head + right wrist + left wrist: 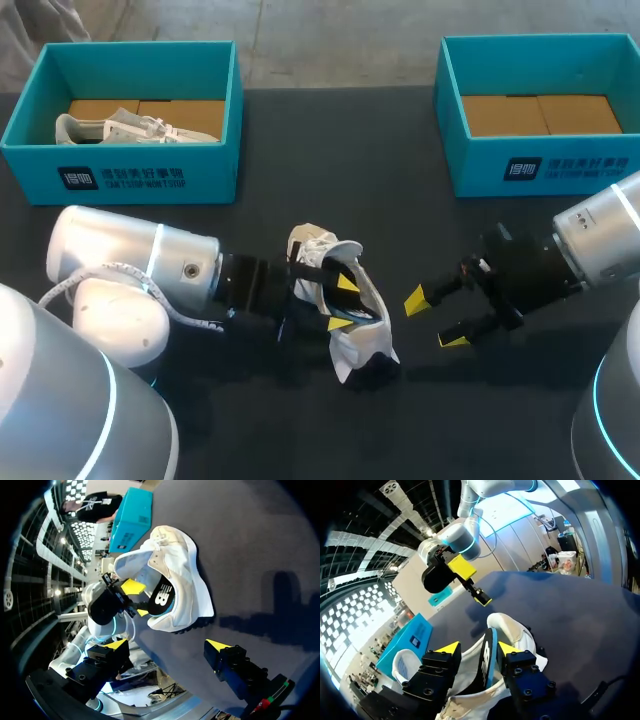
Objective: Take the shoe out of the shoebox, open the shoe tongue, remove and reinsert the insole, then place the shoe into the shoebox
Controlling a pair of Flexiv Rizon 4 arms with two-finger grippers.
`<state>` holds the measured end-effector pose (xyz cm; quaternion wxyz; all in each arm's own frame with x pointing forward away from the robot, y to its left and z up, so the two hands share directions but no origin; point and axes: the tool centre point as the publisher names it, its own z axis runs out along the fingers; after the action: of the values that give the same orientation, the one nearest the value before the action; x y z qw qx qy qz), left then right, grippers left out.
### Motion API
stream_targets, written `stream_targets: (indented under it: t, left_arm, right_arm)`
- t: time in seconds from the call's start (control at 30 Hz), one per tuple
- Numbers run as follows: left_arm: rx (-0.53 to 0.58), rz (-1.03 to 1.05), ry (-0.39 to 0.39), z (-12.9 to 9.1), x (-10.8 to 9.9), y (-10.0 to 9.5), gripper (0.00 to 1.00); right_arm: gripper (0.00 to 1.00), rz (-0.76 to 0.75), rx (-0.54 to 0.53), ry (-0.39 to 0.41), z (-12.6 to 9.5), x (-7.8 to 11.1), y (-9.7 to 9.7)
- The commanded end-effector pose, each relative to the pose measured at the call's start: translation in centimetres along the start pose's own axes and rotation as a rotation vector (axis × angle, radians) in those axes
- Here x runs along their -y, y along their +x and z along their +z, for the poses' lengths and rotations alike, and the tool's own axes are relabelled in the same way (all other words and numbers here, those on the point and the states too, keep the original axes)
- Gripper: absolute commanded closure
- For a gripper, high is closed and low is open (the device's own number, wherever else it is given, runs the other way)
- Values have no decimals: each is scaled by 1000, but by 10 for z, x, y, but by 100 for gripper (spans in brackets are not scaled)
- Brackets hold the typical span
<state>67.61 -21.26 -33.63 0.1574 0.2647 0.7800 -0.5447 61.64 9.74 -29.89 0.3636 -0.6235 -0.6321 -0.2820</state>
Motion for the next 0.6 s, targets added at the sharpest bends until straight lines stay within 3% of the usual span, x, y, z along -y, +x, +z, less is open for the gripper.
stream_targets:
  t: [0.03, 0.6]
  left_arm:
    - [-30, 1, -20, -6, 4, -3, 53]
    - [-132, 33, -113, -43, 8, -14, 55]
  right_arm:
    - [0, 1, 4, -2, 1, 1, 1]
    - [0, 1, 4, -2, 1, 1, 1]
